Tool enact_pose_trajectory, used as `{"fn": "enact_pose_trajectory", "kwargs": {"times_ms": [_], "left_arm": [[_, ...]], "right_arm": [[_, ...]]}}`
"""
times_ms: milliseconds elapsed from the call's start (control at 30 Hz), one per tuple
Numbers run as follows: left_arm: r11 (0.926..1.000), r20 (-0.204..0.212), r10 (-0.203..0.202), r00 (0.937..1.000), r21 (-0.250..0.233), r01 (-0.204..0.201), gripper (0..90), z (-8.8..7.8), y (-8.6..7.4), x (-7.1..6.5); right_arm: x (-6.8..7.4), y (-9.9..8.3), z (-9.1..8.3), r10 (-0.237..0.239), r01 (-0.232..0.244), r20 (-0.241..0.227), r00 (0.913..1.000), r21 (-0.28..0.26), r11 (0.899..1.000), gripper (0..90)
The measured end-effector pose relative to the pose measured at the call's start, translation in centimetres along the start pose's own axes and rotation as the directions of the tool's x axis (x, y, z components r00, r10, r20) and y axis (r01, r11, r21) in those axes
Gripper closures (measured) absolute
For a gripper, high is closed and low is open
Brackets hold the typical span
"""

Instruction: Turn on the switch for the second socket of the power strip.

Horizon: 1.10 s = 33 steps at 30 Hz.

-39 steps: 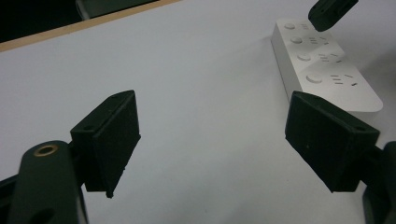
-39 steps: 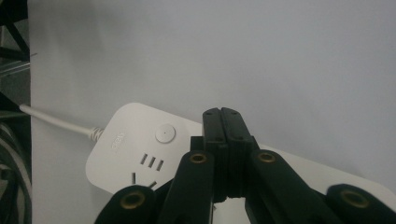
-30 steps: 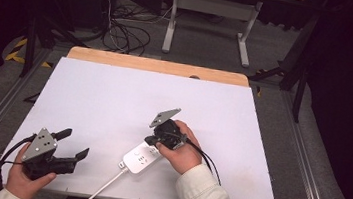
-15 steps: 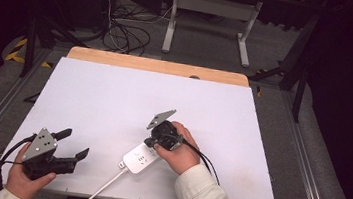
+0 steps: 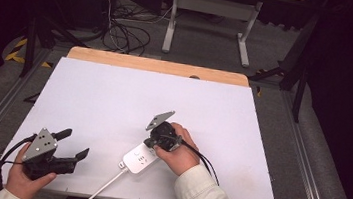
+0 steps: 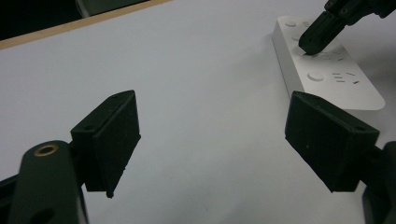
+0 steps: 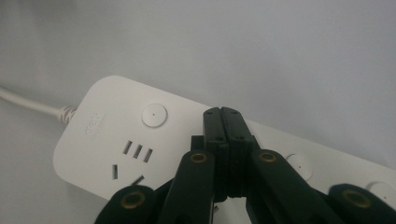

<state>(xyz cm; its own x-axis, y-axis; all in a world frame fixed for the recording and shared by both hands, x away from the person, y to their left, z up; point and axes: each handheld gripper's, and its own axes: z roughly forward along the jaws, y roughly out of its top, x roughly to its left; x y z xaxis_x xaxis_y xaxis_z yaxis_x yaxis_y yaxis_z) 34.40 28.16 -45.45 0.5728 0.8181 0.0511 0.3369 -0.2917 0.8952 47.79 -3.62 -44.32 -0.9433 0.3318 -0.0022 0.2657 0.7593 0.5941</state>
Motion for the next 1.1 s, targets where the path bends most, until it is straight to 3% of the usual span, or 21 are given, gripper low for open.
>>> {"fn": "enact_pose_trajectory", "kwargs": {"times_ms": [467, 1100], "left_arm": [[1.0, -0.001, 0.003, 1.0, 0.006, -0.003, 18.4, 0.09, -0.02, -0.07], [0.9999, -0.002, 0.007, 1.0, 0.008, -0.007, 18.4, 0.12, -0.02, -0.11]], "right_arm": [[-0.04, -0.46, 0.13, 0.035, -0.035, -0.013, 0.9993, -0.014, 0.999, 90.0], [0.24, -0.2, 0.3, 0.022, -0.022, 0.019, 0.9996, 0.001, 1.0, 90.0]]}}
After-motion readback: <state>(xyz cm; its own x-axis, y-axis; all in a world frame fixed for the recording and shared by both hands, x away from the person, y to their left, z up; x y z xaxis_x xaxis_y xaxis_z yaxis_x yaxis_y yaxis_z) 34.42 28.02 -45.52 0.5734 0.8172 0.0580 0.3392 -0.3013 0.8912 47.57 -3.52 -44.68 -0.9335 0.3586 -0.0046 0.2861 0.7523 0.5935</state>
